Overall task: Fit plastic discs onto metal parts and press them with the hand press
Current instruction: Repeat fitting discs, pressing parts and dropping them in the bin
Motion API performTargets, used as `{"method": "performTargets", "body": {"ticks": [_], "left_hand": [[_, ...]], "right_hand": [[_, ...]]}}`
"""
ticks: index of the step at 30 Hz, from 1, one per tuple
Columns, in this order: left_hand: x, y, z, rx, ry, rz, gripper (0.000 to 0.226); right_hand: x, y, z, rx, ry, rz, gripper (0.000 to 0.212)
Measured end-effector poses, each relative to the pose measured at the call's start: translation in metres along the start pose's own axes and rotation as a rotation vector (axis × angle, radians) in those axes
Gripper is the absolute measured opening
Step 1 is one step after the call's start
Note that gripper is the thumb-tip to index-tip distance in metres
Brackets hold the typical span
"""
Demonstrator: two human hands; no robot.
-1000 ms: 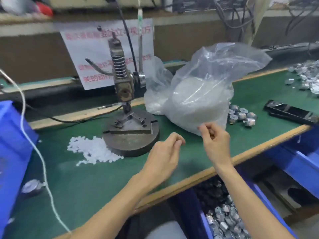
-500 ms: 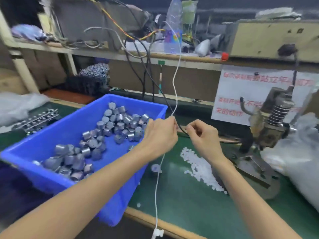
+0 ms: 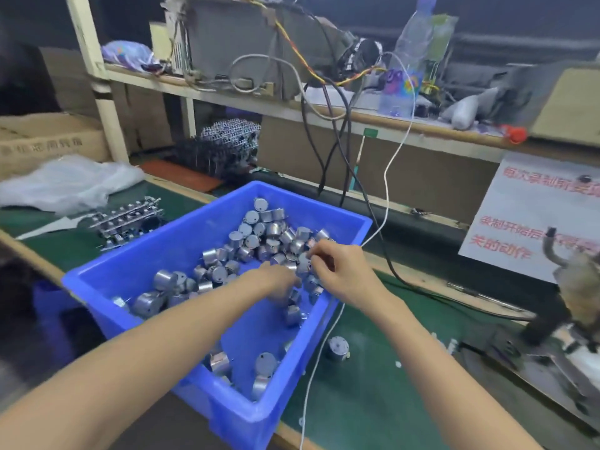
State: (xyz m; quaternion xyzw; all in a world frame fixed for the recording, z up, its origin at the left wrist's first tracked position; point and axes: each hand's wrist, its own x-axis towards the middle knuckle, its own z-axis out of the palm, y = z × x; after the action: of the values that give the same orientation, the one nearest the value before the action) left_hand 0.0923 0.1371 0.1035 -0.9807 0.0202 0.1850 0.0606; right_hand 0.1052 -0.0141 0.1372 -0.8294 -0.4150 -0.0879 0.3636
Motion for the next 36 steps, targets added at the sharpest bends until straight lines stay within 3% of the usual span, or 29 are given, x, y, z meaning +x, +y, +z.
{"method": "performTargets", "body": {"ticks": [6, 9, 12, 14, 17, 20, 23, 26, 30, 32, 36], "left_hand": [[0.011, 0.004, 0.008, 0.03, 0.117, 0.012, 0.025], [-0.003, -0.003, -0.018, -0.27, 0.319, -0.057, 0.015], [-0.025, -0.001, -0.048, -0.53, 0.568, 0.002, 0.018], [-0.039, 0.013, -0.067, -0.609, 0.714, 0.073, 0.018], [-0.052, 0.05, -0.089, -0.56, 0.794, 0.168, 0.019], [-0.051, 0.096, -0.096, -0.333, 0.753, 0.218, 0.023], [-0.04, 0.142, -0.09, -0.204, 0.561, 0.257, 0.034], [-0.025, 0.174, -0.07, -0.243, 0.359, 0.208, 0.036], [-0.004, 0.187, -0.014, -0.35, 0.082, 0.132, 0.029], [0.0, 0.188, 0.011, -0.485, 0.062, 0.11, 0.022], [0.004, 0.191, 0.033, -0.698, 0.173, 0.073, 0.02]], "right_hand": [[0.0, 0.004, 0.002, 0.095, 0.08, 0.053, 0.016], [0.0, 0.003, 0.002, 0.155, 0.105, 0.099, 0.017], [-0.003, 0.002, -0.007, 0.294, 0.142, 0.211, 0.028], [-0.006, 0.002, -0.021, 0.403, 0.153, 0.284, 0.034], [-0.02, 0.007, -0.05, 0.482, 0.171, 0.295, 0.02], [-0.046, 0.025, -0.074, 0.52, 0.23, 0.374, 0.018], [-0.084, 0.05, -0.086, 0.486, 0.229, 0.496, 0.01], [-0.133, 0.073, -0.084, 0.393, 0.271, 0.631, 0.015], [-0.194, 0.091, -0.068, 0.498, 0.279, 0.771, 0.022], [-0.212, 0.092, -0.059, 0.558, 0.288, 0.77, 0.024], [-0.226, 0.087, -0.042, 0.62, 0.346, 0.743, 0.024]]}}
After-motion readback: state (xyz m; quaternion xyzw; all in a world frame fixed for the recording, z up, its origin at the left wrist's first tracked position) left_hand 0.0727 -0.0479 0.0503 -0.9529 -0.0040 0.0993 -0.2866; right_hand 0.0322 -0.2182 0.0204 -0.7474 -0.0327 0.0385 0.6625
